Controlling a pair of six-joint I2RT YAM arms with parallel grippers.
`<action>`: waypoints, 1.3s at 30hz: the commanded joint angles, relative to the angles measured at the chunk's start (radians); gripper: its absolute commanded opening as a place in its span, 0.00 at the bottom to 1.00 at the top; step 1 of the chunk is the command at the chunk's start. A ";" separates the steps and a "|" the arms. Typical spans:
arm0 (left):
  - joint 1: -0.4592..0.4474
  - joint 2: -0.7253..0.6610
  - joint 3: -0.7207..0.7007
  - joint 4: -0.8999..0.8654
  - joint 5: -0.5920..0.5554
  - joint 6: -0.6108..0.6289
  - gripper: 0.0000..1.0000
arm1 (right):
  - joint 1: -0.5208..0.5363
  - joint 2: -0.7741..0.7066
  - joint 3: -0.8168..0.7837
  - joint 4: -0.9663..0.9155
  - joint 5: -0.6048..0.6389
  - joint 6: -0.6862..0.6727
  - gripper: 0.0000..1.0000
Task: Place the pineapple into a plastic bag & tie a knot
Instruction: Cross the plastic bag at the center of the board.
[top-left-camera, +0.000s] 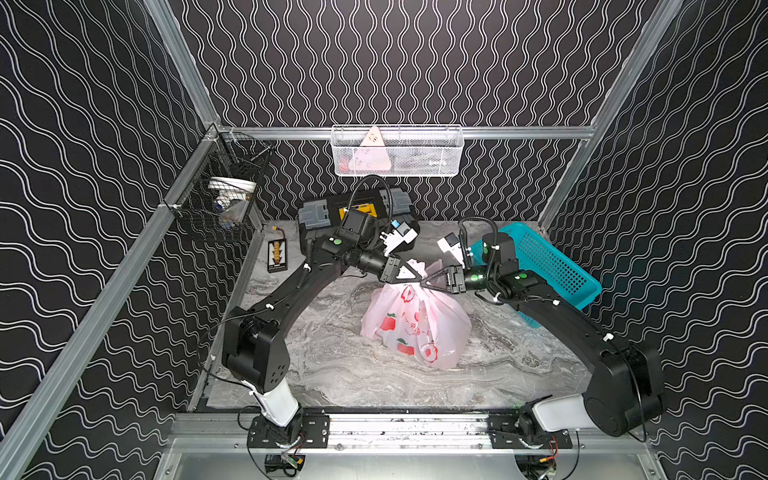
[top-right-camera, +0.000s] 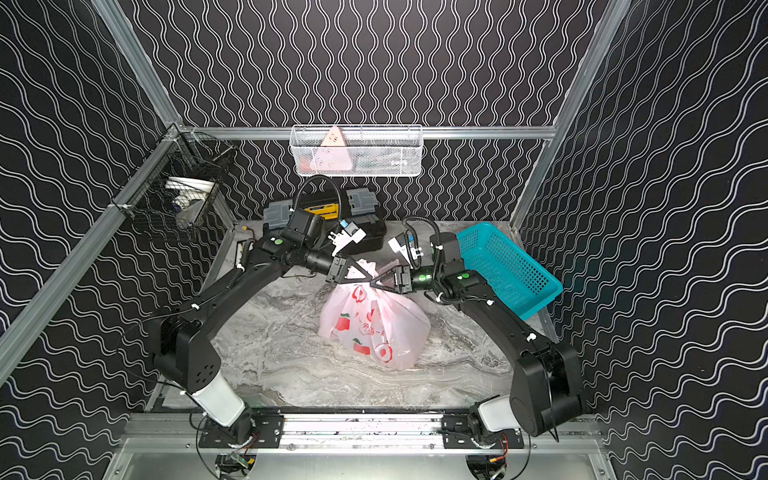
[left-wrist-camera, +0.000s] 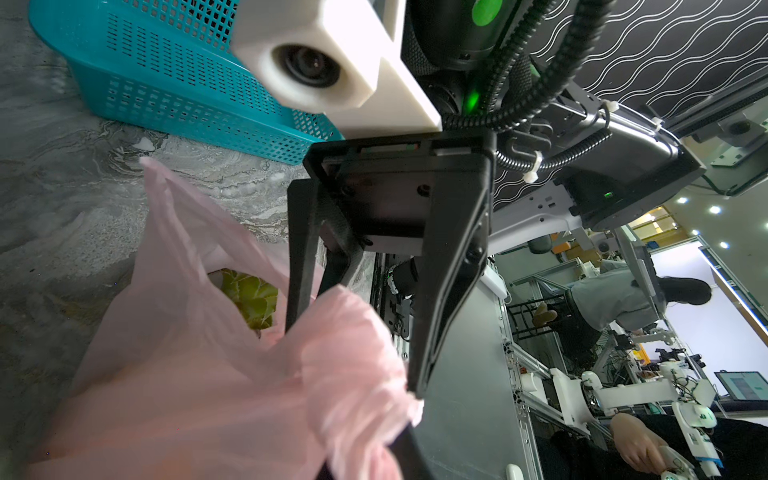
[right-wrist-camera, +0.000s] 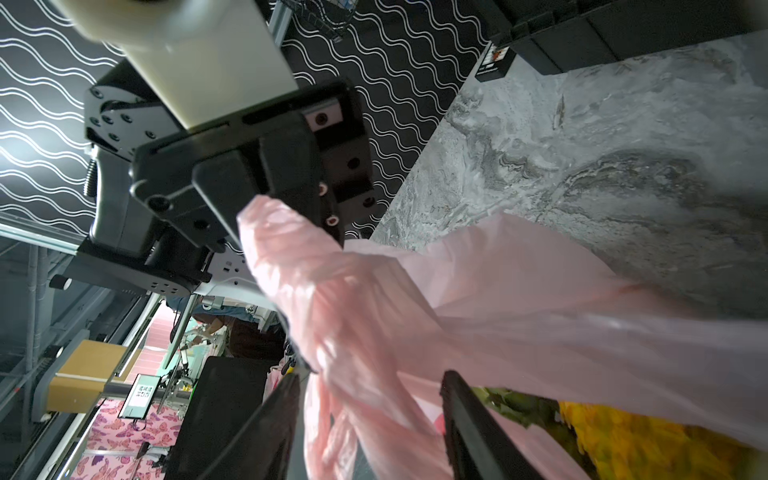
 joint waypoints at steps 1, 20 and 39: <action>-0.001 -0.008 0.003 0.040 0.055 0.009 0.00 | 0.018 0.007 0.018 0.032 -0.030 -0.001 0.58; -0.001 -0.011 0.016 0.023 0.055 0.018 0.00 | 0.064 0.025 0.056 -0.155 0.052 -0.131 0.43; -0.001 -0.007 0.016 0.032 0.030 0.005 0.00 | 0.067 0.035 0.057 -0.296 0.179 -0.205 0.13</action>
